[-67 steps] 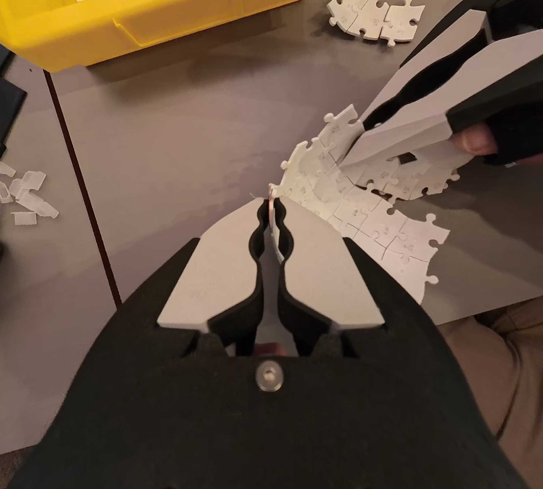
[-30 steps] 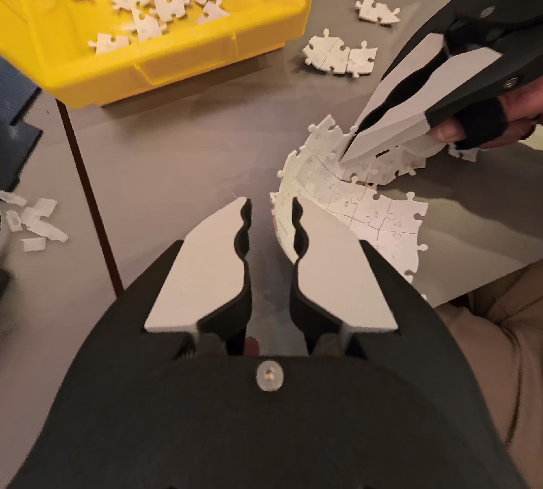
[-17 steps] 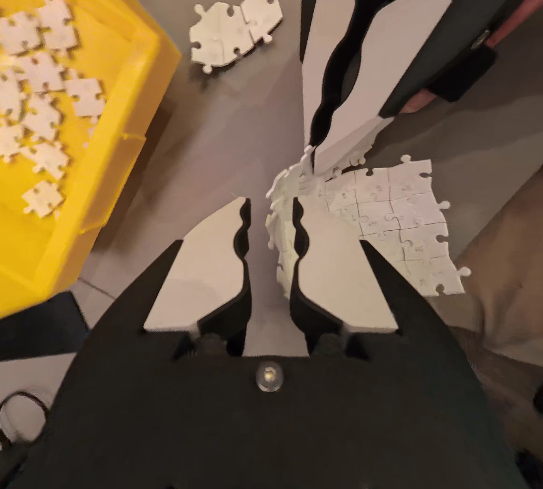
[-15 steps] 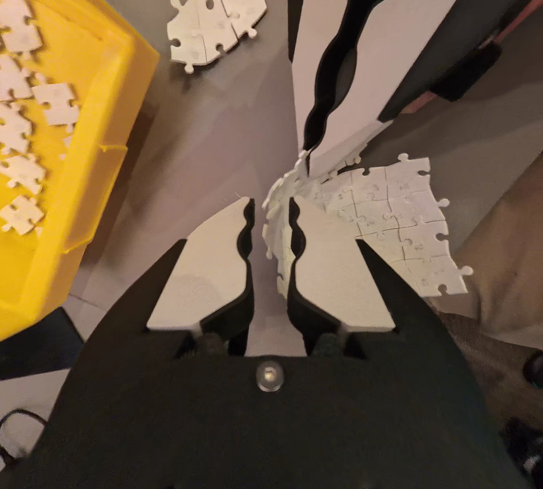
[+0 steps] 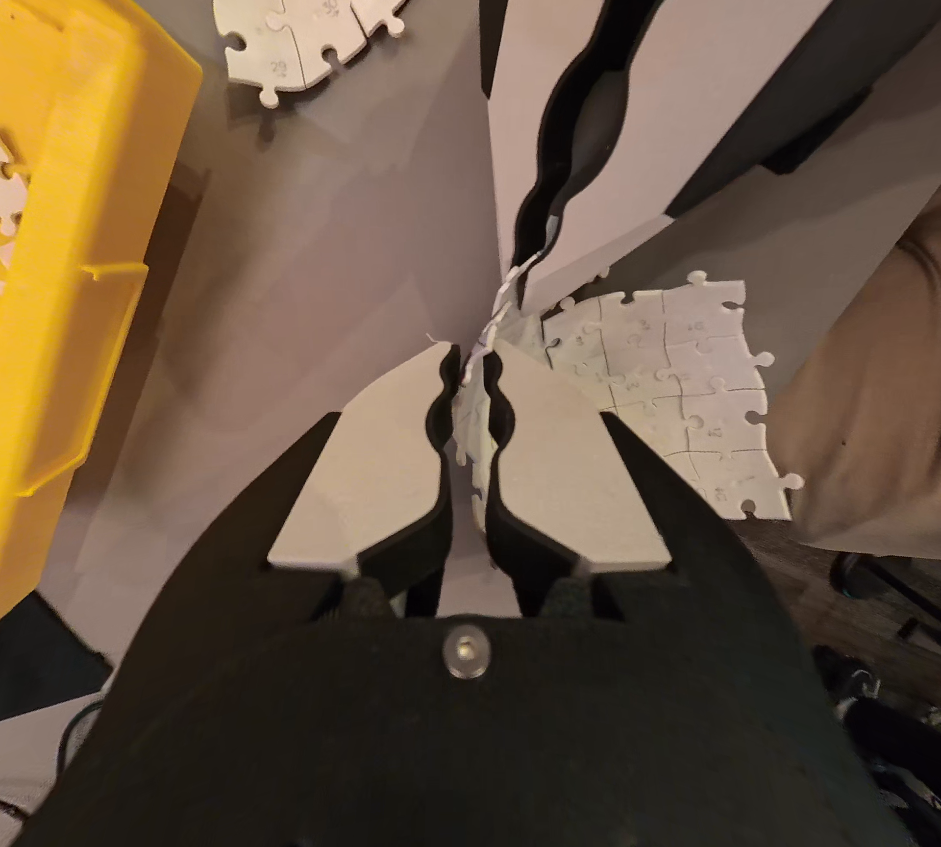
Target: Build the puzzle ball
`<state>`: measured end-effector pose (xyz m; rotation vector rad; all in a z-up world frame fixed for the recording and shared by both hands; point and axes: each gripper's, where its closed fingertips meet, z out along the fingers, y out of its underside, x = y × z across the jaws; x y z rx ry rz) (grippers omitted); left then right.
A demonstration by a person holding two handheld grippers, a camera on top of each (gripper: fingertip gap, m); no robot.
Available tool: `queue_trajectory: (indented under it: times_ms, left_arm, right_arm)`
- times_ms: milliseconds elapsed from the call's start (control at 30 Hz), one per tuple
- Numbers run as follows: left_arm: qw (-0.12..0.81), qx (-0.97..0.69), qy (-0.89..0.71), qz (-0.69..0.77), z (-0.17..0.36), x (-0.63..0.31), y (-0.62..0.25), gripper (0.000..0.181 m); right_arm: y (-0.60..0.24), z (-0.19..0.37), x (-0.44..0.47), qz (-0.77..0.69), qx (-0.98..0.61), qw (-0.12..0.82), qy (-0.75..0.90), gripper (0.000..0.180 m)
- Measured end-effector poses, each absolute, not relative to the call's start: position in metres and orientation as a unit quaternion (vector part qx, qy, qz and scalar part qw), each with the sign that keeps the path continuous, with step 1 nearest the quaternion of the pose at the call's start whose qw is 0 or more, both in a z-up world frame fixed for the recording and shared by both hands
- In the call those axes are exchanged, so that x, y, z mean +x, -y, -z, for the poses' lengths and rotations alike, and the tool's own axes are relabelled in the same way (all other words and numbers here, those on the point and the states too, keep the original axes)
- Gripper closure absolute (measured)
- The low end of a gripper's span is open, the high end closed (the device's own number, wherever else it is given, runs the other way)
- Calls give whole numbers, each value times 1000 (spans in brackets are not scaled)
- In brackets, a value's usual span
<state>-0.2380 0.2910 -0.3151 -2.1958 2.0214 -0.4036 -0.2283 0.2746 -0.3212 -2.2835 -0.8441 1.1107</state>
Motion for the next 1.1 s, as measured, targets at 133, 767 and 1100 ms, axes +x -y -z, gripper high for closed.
queue_trajectory:
  times_ms: [133,767,1100]
  left_arm:
    - [57,-737,-657,146,315,-239,-291,172]
    - [51,-749,-645,144,315,-244,-293,173]
    - [46,-751,-642,147,317,-246,-294,174]
  right_arm:
    - [-275,321,-229,-392,-830,241,316,180]
    - [-283,319,-234,-370,-836,258,313,178]
    - [-286,322,-238,-368,-836,264,309,176]
